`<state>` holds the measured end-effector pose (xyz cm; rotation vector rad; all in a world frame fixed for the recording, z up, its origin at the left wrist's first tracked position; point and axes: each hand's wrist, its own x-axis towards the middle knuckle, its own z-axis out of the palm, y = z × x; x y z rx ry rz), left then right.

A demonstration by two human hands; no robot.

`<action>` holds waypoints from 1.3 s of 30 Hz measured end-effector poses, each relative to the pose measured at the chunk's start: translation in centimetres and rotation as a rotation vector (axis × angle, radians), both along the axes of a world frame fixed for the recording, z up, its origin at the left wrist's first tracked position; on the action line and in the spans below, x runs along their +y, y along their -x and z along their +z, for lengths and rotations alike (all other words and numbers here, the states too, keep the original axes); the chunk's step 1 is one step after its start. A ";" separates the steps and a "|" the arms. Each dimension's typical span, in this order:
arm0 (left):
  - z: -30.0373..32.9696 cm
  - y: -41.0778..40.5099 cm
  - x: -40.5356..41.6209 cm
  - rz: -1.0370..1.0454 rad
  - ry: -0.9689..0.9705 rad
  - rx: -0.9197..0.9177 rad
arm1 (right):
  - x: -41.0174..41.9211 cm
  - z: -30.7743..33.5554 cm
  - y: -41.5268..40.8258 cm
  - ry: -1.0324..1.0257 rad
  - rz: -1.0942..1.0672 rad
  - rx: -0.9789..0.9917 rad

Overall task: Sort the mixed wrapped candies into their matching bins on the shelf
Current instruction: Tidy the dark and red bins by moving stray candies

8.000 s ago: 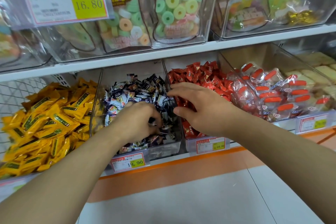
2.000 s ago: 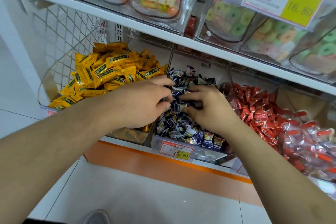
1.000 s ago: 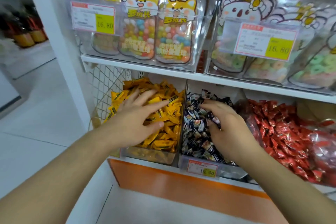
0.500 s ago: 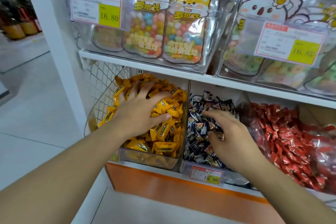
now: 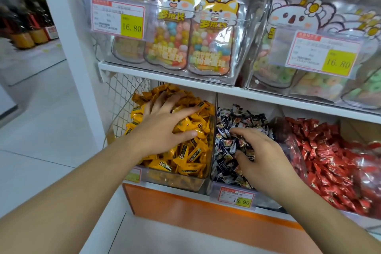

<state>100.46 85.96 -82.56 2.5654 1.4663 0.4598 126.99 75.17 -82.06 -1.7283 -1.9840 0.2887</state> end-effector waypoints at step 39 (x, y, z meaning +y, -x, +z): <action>2.4 1.3 -1.6 -0.121 0.179 -0.111 | 0.0 0.6 -0.2 0.036 -0.017 -0.038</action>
